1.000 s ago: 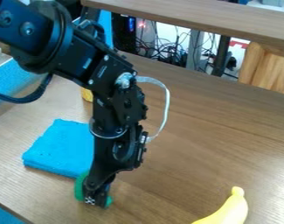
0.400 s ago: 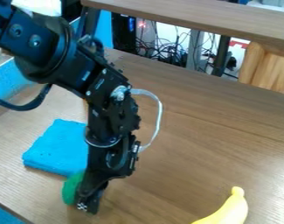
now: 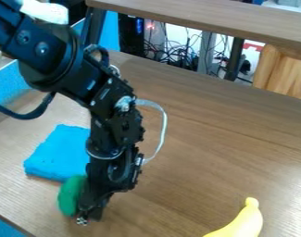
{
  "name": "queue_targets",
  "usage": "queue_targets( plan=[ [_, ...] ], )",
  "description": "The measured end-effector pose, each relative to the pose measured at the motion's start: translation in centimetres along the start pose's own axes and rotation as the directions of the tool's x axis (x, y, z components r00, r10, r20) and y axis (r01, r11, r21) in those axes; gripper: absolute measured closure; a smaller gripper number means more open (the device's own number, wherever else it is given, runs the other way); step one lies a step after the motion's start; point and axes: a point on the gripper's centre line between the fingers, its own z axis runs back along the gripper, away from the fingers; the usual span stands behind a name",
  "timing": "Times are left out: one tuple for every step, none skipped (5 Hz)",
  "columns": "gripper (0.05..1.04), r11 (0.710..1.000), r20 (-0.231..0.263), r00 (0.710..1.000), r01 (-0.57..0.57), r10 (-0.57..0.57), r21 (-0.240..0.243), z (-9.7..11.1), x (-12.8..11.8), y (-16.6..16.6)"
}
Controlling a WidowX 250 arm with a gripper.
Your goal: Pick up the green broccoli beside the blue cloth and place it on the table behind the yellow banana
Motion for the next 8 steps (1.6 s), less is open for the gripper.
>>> queue_targets(
  plan=[
    [0.747, 1.000, -0.009, 1.000, 0.003, -0.003, -0.005, 0.0, -0.1, 0.0],
    [0.747, 1.000, -0.016, 1.000, -0.001, 0.001, -0.024, 0.6, -0.2, -0.2],
    [0.747, 1.000, 0.035, 0.999, 0.001, -0.001, 0.008, 3.0, 1.0, 0.4],
    [0.747, 0.999, 0.107, 0.993, 0.043, -0.046, 0.030, 6.0, 3.7, 1.1],
    [0.747, 0.994, 0.193, 0.977, 0.082, -0.095, 0.073, 9.3, 7.2, 2.8],
    [0.747, 0.992, 0.226, 0.966, 0.111, -0.122, 0.060, 9.3, 10.5, 4.7],
    [0.747, 0.993, 0.245, 0.963, 0.108, -0.115, 0.043, 8.9, 13.7, 7.5],
    [0.747, 1.000, 0.269, 0.963, 0.006, -0.013, 0.027, 9.3, 16.9, 9.8]
  ],
)
